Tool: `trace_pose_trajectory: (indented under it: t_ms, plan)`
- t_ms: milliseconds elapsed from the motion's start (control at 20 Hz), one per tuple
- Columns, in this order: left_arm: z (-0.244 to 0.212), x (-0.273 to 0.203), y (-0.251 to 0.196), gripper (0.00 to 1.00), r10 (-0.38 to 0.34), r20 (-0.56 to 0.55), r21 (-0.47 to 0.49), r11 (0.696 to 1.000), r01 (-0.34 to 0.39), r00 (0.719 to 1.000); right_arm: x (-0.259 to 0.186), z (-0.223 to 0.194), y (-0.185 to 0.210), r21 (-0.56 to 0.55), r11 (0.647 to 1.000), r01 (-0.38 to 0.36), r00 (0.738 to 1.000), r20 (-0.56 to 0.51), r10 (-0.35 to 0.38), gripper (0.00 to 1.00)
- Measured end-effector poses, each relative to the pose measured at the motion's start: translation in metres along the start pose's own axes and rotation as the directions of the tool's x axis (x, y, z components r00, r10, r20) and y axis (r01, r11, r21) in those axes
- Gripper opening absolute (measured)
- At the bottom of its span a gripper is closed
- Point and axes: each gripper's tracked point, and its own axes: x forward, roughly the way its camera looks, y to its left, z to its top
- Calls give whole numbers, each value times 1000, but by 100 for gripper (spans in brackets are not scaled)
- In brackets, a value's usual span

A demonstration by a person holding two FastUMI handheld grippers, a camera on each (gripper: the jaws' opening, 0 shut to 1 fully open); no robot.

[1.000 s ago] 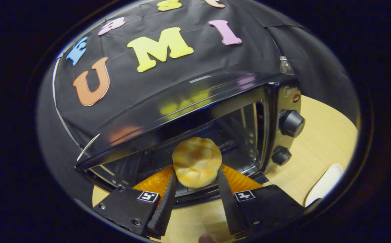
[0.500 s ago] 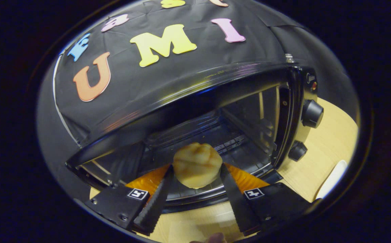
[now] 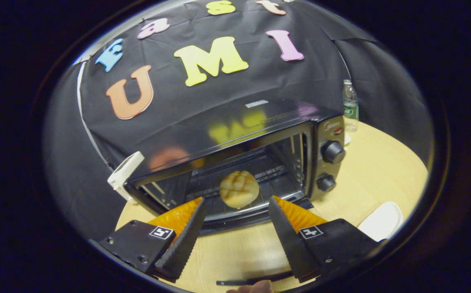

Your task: Open the electric oven with the left hand, put the food in, and close the electric oven.

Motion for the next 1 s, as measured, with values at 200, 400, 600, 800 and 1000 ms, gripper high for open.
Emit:
trace_pose_trajectory:
  t_ms: [200,400,600,800,1000]
  plan:
    - [-20,16,-29,94,-49,-33,-28,998,49,998,-72,16,-14,-85,996,-8,999,32,11,96]
    - [-46,30,-70,94,-122,-88,-24,992,121,989,-141,32,-47,-156,987,31,996,87,-18,97]
    - [-87,42,-109,94,-193,-175,-11,981,194,966,-197,37,-91,-196,975,101,990,113,-80,96]
    - [-127,58,-144,95,-237,-265,-33,971,237,935,-238,40,-125,-172,971,168,982,114,-150,96]
    - [-178,81,-172,95,-250,-352,-53,967,248,902,-266,42,-155,-152,962,227,972,105,-212,96]
